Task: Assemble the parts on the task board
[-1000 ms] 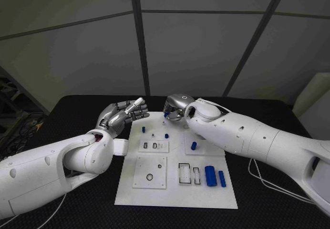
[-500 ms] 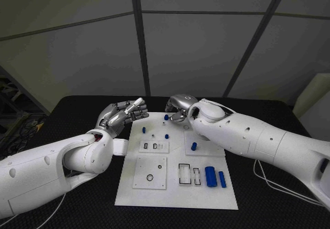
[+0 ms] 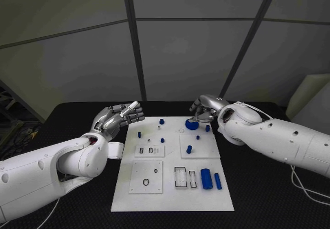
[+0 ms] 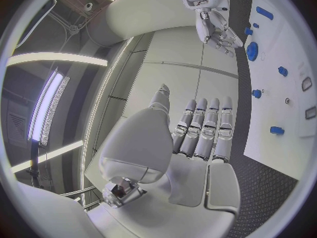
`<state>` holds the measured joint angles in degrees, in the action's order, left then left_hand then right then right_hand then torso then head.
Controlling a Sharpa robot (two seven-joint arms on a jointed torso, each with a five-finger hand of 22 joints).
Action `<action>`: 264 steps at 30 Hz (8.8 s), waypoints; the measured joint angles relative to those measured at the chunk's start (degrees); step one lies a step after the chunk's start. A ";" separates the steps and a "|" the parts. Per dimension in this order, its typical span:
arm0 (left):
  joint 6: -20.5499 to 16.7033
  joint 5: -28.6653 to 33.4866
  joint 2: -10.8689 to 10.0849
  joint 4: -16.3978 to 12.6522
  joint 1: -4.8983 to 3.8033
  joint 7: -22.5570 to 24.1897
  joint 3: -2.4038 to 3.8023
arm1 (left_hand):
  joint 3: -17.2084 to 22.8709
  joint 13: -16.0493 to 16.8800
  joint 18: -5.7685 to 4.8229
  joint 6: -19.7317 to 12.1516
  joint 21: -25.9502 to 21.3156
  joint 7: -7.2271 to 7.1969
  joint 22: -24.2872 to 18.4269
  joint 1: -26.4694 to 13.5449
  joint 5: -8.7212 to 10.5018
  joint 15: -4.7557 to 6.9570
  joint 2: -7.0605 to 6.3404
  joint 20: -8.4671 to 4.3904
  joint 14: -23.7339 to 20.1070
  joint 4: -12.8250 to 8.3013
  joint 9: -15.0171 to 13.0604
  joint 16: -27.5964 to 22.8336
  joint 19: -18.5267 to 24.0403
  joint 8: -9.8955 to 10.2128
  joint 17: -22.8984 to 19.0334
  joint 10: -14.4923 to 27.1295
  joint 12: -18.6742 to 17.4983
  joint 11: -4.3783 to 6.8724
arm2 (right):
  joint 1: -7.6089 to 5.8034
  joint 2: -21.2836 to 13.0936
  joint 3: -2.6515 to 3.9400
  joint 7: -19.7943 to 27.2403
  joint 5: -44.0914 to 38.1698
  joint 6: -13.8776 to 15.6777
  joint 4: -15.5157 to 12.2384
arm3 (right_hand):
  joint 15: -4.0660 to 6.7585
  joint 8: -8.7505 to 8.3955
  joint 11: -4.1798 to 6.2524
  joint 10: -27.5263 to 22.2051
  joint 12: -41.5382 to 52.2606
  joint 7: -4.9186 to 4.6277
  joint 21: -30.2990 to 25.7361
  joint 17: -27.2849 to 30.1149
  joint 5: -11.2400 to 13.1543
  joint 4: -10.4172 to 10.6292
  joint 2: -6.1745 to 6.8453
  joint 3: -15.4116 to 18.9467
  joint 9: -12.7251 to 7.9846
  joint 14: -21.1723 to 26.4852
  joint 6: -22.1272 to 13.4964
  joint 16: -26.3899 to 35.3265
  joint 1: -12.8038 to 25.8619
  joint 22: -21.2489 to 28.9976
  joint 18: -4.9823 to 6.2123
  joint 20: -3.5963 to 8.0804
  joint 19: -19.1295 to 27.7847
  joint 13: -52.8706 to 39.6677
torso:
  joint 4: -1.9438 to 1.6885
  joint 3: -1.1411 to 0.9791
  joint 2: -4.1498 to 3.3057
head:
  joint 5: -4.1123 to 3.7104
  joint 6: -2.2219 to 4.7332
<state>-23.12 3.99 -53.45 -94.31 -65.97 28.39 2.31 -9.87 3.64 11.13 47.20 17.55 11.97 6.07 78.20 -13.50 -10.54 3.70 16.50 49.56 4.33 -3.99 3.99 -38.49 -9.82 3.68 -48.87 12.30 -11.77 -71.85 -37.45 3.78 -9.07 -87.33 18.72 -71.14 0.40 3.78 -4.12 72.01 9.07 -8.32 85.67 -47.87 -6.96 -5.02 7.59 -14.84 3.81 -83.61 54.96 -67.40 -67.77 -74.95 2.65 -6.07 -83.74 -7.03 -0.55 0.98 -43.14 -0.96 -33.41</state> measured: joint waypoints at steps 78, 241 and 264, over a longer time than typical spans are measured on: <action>1.37 -0.77 0.97 1.54 0.01 -0.74 -0.01 | 0.01 0.00 0.00 0.00 0.00 0.00 -0.04 0.00 0.00 0.00 0.00 0.00 0.00 -0.32 -0.02 0.00 0.00 0.23 0.01 0.00 0.01 0.00 | 0.08 3.54 -0.04 -7.72 -1.23 -4.59 -2.17 | 2.10 1.54 2.50 11.81 75.06 2.07 4.17 -27.05 -1.64 13.91 -2.55 4.84 1.20 -0.36 5.92 -19.02 -14.01 0.04 -1.79 2.01 -0.32 -67.90 | 0.32 -0.43 -0.05 | 0.19 -1.20; 1.52 -1.06 1.21 4.04 -0.10 -0.91 -0.01 | -0.39 0.00 -0.10 0.00 0.00 0.00 -0.30 0.00 0.00 -0.20 0.00 0.00 -0.20 -0.71 0.02 -0.21 0.00 0.45 0.01 0.00 -0.58 0.00 | 2.41 -3.23 -3.57 13.00 15.62 -4.58 7.54 | 1.33 0.44 1.67 11.82 71.01 1.27 4.17 -27.04 -1.19 10.82 -1.15 3.11 0.52 -0.42 2.01 -18.47 -11.24 0.03 -1.79 1.57 -0.31 -67.89 | 1.59 -1.14 0.26 | -0.13 -2.52; 1.56 -1.06 1.15 4.07 -0.10 -0.95 -0.01 | -0.39 0.00 -0.10 0.00 0.00 0.00 -0.29 0.00 0.00 -0.20 0.00 0.00 -0.20 -0.71 0.01 -0.21 0.00 0.45 0.01 0.00 -0.58 0.00 | 2.42 -4.13 -3.56 12.45 18.49 -1.41 4.73 | 2.69 2.52 3.42 11.92 72.08 3.02 4.17 -27.04 -2.64 10.07 -4.32 0.96 1.65 -0.53 8.64 -18.79 -11.08 0.04 -1.78 2.49 -0.24 -67.88 | 1.59 -1.18 0.34 | -0.21 -2.74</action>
<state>-21.55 2.93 -52.30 -90.24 -66.08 27.45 2.30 -10.26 3.64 11.03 47.20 17.55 11.97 5.79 78.20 -13.50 -10.74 3.70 16.50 49.36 3.62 -3.97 3.78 -38.48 -9.37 3.69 -48.87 11.72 -11.77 -69.43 -41.57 0.22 3.39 -68.84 17.32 -66.41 3.09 6.31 -0.70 83.93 81.15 -5.30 89.84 -74.91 -9.61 5.05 3.26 -13.88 5.46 -84.15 63.60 -86.19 -78.85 -74.91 0.87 -3.58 -83.98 -74.92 1.04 -0.20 -42.80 -1.18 -36.15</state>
